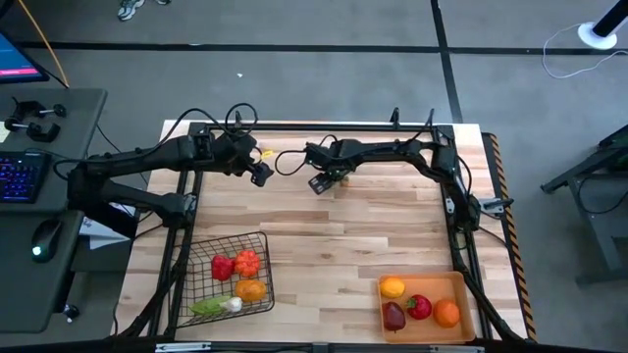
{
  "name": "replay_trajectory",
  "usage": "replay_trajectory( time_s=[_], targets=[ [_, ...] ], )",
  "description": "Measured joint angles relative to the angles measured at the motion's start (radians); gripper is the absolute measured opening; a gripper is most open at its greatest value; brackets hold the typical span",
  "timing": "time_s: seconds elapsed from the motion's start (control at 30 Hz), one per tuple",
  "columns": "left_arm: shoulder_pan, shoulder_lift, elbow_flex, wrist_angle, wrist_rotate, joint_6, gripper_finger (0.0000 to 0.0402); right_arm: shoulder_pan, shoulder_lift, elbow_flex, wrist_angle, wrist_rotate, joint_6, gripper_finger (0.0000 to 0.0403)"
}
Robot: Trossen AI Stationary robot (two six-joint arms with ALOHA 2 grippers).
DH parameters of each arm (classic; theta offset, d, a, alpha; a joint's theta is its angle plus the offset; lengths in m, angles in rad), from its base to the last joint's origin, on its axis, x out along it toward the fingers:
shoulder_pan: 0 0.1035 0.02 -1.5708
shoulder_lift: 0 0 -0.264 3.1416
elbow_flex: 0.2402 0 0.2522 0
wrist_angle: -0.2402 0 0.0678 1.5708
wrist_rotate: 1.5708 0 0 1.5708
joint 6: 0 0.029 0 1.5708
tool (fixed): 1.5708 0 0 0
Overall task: Sort produce into baskets
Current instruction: Put the green lime into the orange bin
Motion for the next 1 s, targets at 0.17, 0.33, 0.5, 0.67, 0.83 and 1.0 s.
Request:
replay_trajectory(
  time_s=[0.17,0.33,0.5,0.67,0.83,1.0],
  targets=[
    [0.000,0.000,0.000,0.000,-0.001,0.018,0.0395,0.013,-0.122,0.000,-0.074,-0.023,-0.129,0.0190],
    [0.000,0.000,0.000,0.000,-0.002,0.021,0.0395,0.092,-0.293,0.000,-0.229,-0.023,-0.183,0.0216],
    [0.000,0.000,0.000,0.001,-0.001,0.023,0.0395,0.267,-0.438,-0.039,-0.340,-0.137,-0.103,0.0212],
    [0.000,0.000,0.000,0.002,-0.001,0.038,0.0395,0.516,-0.549,-0.227,-0.333,-0.250,0.187,0.0206],
    [0.001,0.000,0.000,0.021,-0.001,0.040,0.0395,0.781,-0.604,-0.450,-0.255,-0.368,0.664,0.0217],
    [0.001,0.000,0.000,0.048,0.001,0.040,0.0395,0.996,-0.614,-0.533,-0.180,-0.440,1.075,0.0221]
  ],
)
